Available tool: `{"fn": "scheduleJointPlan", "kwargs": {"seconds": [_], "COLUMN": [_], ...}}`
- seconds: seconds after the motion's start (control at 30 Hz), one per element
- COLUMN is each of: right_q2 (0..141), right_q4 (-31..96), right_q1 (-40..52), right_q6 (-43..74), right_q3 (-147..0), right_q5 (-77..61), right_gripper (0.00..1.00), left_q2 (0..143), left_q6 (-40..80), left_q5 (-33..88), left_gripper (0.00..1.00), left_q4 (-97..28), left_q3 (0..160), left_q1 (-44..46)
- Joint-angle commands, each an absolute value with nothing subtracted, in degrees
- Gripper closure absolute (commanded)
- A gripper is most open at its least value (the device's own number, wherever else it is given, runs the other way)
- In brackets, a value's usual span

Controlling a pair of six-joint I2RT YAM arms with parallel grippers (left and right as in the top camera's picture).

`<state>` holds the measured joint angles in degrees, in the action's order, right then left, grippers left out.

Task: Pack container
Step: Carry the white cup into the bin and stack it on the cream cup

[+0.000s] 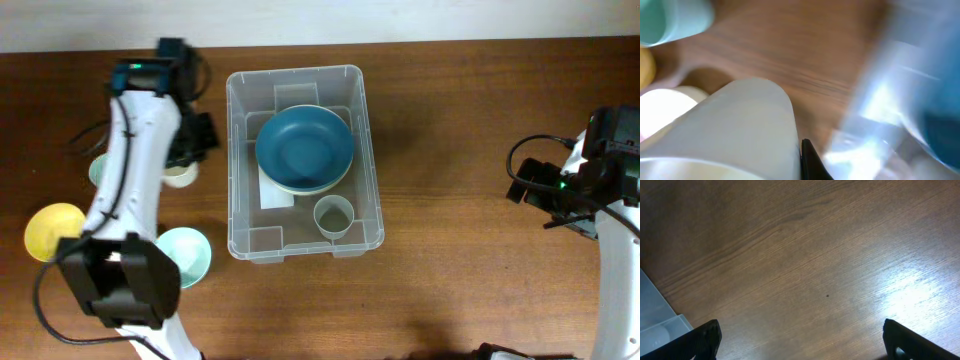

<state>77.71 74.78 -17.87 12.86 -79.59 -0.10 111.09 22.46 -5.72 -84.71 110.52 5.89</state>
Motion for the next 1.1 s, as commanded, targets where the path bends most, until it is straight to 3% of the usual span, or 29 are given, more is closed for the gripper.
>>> {"fn": "scheduleJointPlan", "kwargs": {"seconds": [0.0, 0.17, 0.43, 1.07], "right_q2": [76.97, 76.97, 76.97, 76.97], "right_q4": [74.78, 74.83, 75.46, 75.68], "right_q1": [-18.02, -18.02, -18.02, -18.02], "right_q6": [12.47, 12.47, 12.47, 12.47], "right_q3": [-80.42, -80.42, -80.42, -80.42], "right_q5": [-0.43, -0.45, -0.47, -0.89], "right_gripper": [0.01, 0.01, 0.01, 0.01], "left_q2": [105.91, 104.12, 104.25, 114.74], "left_q6": [22.28, 26.59, 26.76, 29.28], "left_q5": [-0.01, 1.74, 1.76, 4.97], "left_gripper": [0.99, 0.99, 0.99, 0.99], "left_q4": [-84.58, -83.13, -78.72, -78.89], "left_q3": [112.79, 112.79, 112.60, 110.17], "left_q1": [14.59, 28.49, 39.86, 43.13]}}
